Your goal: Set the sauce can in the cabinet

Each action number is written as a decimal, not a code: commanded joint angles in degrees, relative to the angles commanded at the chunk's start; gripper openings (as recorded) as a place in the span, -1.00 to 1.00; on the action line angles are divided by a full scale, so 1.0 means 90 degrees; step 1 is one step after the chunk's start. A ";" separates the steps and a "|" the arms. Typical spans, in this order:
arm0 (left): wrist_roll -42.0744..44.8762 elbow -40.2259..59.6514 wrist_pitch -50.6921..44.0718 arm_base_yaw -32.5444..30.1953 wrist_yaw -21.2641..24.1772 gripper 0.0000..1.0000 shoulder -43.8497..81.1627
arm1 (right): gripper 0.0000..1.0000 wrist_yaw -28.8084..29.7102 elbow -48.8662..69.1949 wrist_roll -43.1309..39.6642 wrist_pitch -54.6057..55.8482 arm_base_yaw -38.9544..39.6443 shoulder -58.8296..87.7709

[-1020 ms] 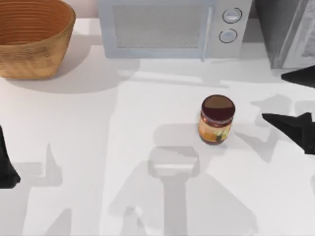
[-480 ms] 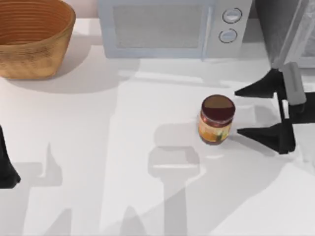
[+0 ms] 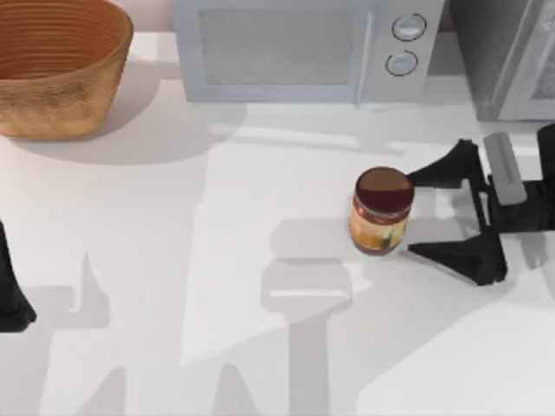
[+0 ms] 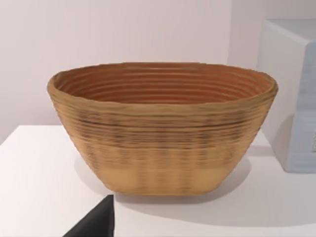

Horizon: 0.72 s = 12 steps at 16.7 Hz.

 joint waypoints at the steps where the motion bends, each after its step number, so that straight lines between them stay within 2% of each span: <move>1: 0.0000 0.0000 0.0000 0.0000 0.0000 1.00 0.0000 | 1.00 0.0000 0.0000 0.0000 0.0000 0.0000 0.0000; 6: 0.0000 0.0000 0.0000 0.0000 0.0000 1.00 0.0000 | 1.00 0.0014 -0.0029 0.0352 0.0433 0.0026 0.0055; 12: 0.0000 0.0000 0.0000 0.0000 0.0000 1.00 0.0000 | 1.00 0.0181 -0.0256 0.2139 0.2746 0.0287 0.0374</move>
